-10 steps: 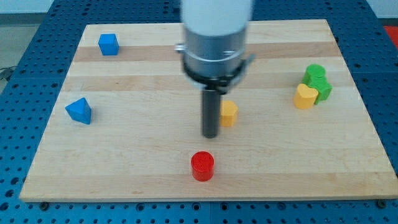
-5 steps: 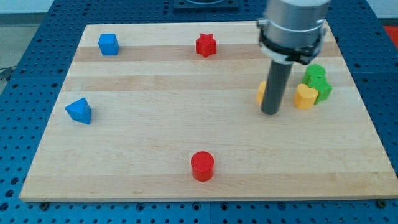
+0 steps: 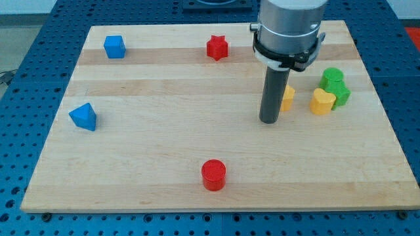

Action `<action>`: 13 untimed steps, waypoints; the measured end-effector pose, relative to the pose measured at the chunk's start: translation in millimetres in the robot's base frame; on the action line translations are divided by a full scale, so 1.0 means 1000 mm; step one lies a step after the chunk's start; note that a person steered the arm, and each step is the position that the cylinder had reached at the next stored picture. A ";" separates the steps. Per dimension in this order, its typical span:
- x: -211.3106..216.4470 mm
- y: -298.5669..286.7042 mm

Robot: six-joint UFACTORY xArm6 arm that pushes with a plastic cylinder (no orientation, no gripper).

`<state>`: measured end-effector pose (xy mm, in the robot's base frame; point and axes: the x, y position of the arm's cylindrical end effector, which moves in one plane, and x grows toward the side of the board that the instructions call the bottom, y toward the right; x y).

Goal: Place the yellow hexagon to the left of the green blocks

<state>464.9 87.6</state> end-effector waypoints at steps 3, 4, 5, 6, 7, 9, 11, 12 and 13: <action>-0.025 0.038; -0.025 0.043; -0.025 0.044; -0.025 0.034; -0.029 -0.005; -0.051 0.009; -0.053 0.044; -0.053 0.052; -0.053 0.054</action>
